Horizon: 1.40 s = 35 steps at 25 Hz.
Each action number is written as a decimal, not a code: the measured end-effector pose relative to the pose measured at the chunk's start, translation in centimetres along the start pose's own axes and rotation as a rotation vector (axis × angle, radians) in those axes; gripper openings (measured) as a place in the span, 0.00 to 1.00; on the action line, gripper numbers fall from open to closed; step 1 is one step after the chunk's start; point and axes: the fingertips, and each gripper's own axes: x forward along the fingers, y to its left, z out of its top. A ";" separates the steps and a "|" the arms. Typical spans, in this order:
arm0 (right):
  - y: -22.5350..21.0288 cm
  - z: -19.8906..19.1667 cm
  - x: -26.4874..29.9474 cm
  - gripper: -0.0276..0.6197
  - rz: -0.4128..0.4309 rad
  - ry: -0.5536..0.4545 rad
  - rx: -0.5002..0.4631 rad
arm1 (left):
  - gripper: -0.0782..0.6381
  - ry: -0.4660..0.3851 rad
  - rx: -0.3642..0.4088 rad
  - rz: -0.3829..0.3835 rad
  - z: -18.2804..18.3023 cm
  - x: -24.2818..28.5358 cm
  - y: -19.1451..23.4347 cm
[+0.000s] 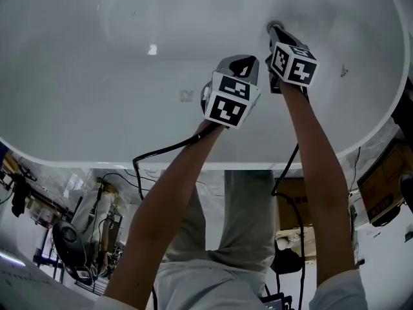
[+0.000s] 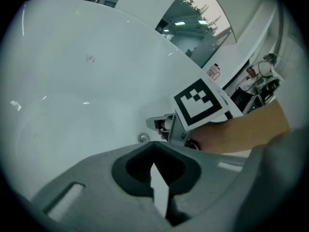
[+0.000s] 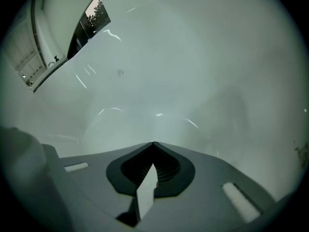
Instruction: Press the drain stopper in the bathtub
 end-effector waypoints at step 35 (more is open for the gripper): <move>8.1 8.6 -39.7 0.05 0.058 -0.380 -0.056 | 0.11 -0.203 0.176 -0.076 9.7 -27.9 -19.8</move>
